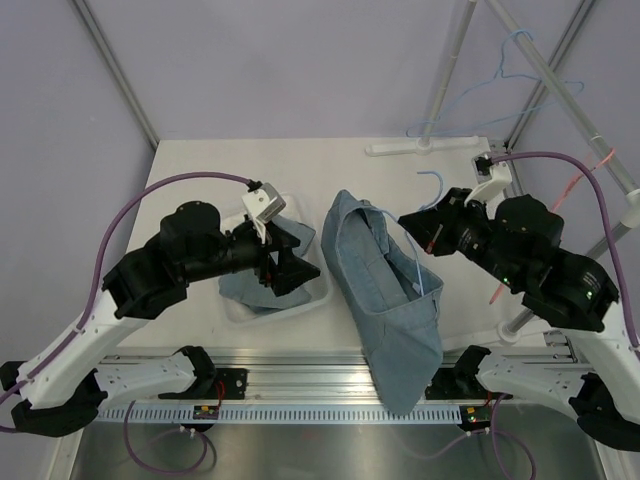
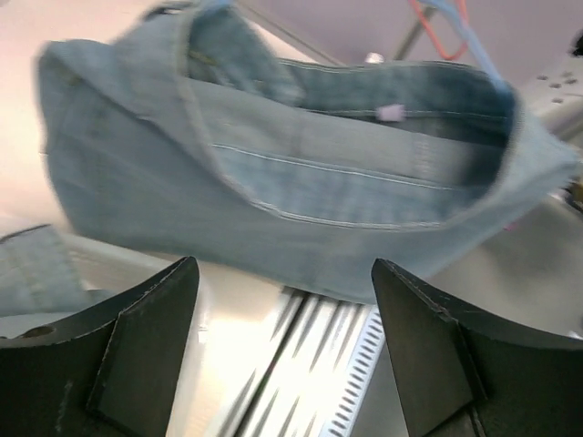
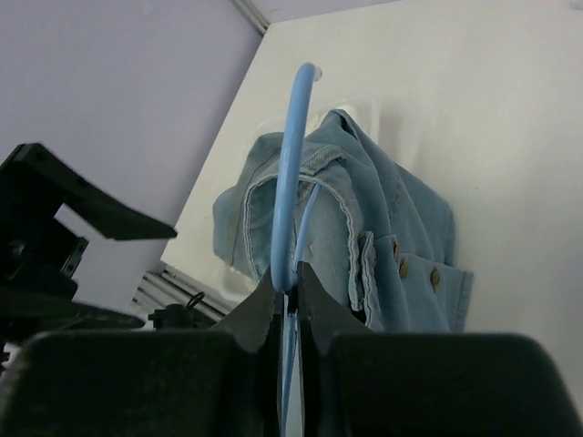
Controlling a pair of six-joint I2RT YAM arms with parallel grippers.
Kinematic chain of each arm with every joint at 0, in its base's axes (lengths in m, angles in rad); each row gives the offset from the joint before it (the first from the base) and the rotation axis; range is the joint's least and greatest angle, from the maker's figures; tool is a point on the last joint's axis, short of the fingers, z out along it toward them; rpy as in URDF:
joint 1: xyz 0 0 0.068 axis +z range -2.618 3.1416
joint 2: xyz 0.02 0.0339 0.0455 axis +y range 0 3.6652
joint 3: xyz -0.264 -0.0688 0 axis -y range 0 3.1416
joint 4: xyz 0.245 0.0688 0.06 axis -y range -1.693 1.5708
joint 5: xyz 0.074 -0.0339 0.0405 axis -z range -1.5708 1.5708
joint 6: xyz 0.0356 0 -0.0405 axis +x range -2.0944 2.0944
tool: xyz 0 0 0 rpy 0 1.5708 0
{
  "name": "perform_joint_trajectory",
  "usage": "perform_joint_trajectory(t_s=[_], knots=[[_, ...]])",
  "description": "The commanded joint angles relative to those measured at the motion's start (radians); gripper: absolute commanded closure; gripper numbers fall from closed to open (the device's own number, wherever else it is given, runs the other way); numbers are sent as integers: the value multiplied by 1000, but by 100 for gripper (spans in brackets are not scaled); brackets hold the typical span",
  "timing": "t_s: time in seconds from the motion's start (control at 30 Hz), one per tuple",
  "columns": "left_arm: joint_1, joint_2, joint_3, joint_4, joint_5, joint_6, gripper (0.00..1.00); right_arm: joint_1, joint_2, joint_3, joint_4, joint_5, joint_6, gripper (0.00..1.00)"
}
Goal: Remove the skirt from the hanger
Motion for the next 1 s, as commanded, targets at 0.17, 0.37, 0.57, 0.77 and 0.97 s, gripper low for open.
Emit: perform_joint_trajectory(t_s=[0.17,0.37,0.57,0.77,0.97], knots=[[-2,-45,6,48,-66,180,15,7,-197,86,-37,-230,53,100],[-2,-88,-7,58,357,257,11,8,-348,86,-58,-454,105,100],[-4,-78,-24,48,535,272,11,7,-407,55,-67,-606,136,100],[-2,-45,-71,149,658,194,11,7,-429,-6,3,-660,164,100],[-2,-17,-114,191,752,150,14,7,-423,-11,51,-652,151,100]])
